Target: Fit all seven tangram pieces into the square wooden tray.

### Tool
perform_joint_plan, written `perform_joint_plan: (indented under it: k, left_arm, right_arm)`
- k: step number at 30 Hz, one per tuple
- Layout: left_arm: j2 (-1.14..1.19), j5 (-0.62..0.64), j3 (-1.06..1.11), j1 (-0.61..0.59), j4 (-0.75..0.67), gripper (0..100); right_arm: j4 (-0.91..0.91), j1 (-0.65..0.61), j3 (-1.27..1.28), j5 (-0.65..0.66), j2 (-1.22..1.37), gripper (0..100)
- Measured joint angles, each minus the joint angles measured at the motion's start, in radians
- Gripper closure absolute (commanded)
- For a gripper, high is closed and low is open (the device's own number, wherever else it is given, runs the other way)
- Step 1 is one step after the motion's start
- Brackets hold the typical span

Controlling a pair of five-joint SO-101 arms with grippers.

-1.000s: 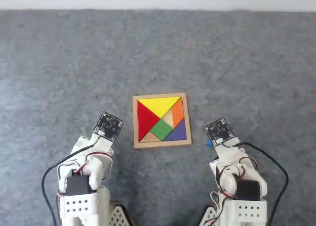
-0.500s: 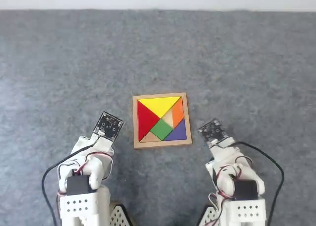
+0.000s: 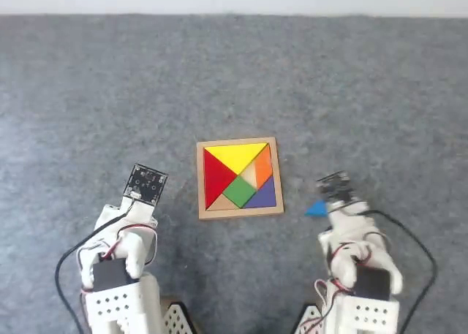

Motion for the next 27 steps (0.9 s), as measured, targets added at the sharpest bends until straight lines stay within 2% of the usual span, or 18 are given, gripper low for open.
perform_joint_plan:
  k: [2,4,10,15,20,24,27]
  left_arm:
    - [0.000,0.002,0.000,0.000,0.000,99]
    - [0.000,0.002,0.000,0.000,0.000,99]
    - [0.000,0.002,0.000,0.000,0.000,99]
    - [0.000,0.002,0.000,0.000,0.000,99]
    - [0.000,0.002,0.000,0.000,0.000,99]
    - [0.000,0.002,0.000,0.000,0.000,99]
    - [0.000,0.002,0.000,0.000,0.000,99]
  right_arm:
    - [0.000,0.074,-0.008,-0.064,0.006,99.0]
    - [0.000,0.097,-0.008,-0.097,0.006,99.0]
    - [-0.018,0.103,-0.008,-0.112,0.011,99.0]
    - [-0.061,0.098,-0.141,-0.114,0.256,99.0]
    - [-0.071,-0.048,-0.348,-0.143,0.618,99.0]
    - [-0.123,-0.173,-0.436,-0.265,0.872,99.0]
    - [-0.207,-0.216,-0.465,-0.339,1.048,99.0]
